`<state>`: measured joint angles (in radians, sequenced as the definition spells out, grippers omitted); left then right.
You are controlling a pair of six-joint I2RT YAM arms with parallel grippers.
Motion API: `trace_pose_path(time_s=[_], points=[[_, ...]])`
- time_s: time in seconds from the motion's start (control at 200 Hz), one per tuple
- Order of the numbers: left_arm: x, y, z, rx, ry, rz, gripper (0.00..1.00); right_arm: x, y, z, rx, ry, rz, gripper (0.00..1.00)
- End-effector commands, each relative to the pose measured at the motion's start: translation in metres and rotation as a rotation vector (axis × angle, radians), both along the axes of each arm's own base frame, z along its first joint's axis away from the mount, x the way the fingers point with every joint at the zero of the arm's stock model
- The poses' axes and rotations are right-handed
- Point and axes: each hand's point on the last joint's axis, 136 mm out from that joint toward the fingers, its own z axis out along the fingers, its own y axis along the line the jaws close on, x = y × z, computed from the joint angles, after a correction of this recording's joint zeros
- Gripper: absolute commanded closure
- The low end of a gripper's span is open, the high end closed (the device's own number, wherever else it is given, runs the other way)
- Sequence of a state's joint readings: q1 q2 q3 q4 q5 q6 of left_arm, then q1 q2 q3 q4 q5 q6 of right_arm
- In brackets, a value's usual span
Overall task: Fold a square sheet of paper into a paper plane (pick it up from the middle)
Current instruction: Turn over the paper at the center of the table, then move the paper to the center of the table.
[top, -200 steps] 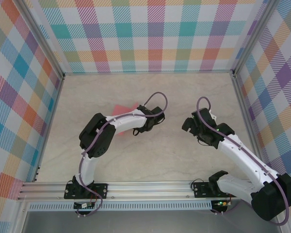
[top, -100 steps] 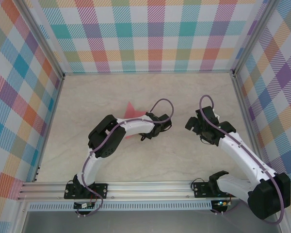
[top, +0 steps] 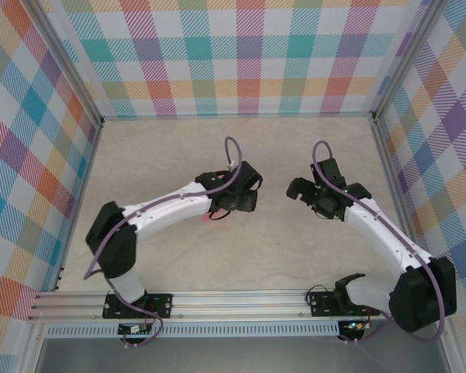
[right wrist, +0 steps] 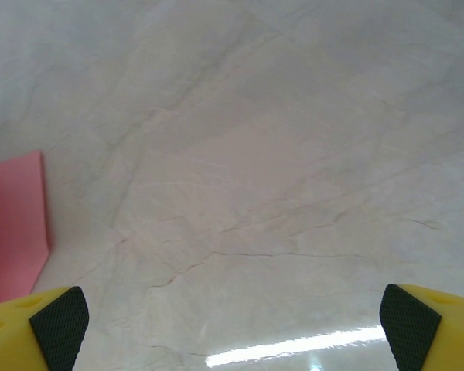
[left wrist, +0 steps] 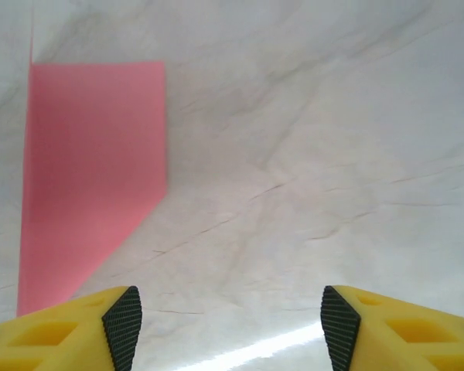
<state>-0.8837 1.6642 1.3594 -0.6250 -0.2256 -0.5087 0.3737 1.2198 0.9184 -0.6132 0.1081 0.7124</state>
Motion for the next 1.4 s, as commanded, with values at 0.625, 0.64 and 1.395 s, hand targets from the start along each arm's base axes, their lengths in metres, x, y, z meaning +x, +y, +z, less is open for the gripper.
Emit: trace_pose_path(time_s=[0.625, 0.64, 1.395], points=[[-0.014, 0.202, -0.051, -0.247, 0.166, 0.632, 0.00, 0.049, 0.259, 0.030, 0.245, -0.010, 0.574, 0.06], [-0.016, 0.206, -0.053, -0.246, 0.171, 0.646, 0.00, 0.049, 0.263, 0.025, 0.247, 0.006, 0.572, 0.06], [-0.032, 0.218, -0.085, -0.297, 0.252, 0.666, 0.00, 0.028, 0.294, -0.091, 0.128, 0.340, 0.720, 0.14]])
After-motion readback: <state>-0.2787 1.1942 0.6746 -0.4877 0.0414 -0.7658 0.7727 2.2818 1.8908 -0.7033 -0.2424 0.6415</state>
